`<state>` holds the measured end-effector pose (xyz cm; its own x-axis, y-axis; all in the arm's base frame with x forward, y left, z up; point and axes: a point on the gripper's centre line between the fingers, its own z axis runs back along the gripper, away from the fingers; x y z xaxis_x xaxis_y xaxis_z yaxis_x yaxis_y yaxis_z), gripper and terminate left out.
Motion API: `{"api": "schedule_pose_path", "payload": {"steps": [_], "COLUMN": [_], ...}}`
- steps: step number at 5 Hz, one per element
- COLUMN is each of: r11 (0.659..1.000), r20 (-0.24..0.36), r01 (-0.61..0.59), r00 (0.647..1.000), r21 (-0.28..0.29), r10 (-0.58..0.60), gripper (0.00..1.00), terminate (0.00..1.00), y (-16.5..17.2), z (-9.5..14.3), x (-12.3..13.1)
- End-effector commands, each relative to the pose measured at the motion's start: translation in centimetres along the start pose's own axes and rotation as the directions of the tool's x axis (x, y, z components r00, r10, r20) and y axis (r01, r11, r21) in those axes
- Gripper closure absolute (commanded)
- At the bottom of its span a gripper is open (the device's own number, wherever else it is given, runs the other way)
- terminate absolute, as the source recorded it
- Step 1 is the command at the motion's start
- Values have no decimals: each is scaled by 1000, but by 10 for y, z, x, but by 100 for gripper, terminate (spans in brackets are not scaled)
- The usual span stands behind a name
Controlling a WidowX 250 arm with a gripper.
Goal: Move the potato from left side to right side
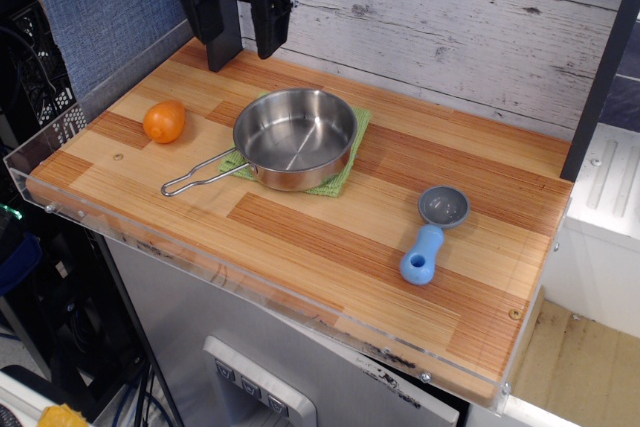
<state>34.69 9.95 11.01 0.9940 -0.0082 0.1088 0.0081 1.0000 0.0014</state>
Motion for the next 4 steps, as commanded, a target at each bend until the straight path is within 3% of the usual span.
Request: {"api": "schedule_pose_path", "payload": {"steps": [1, 3, 4], "r11": [1000, 1000, 1000], "r20": [35, 35, 35], "r01": [2, 2, 2], "r00": [999, 999, 999], "r21": [15, 15, 15], "r10": [-3, -3, -3], "gripper": [0, 0, 0], "terminate": [0, 0, 100], "y": [3, 3, 3], "z": [17, 17, 17], "x": [-6, -6, -6]}}
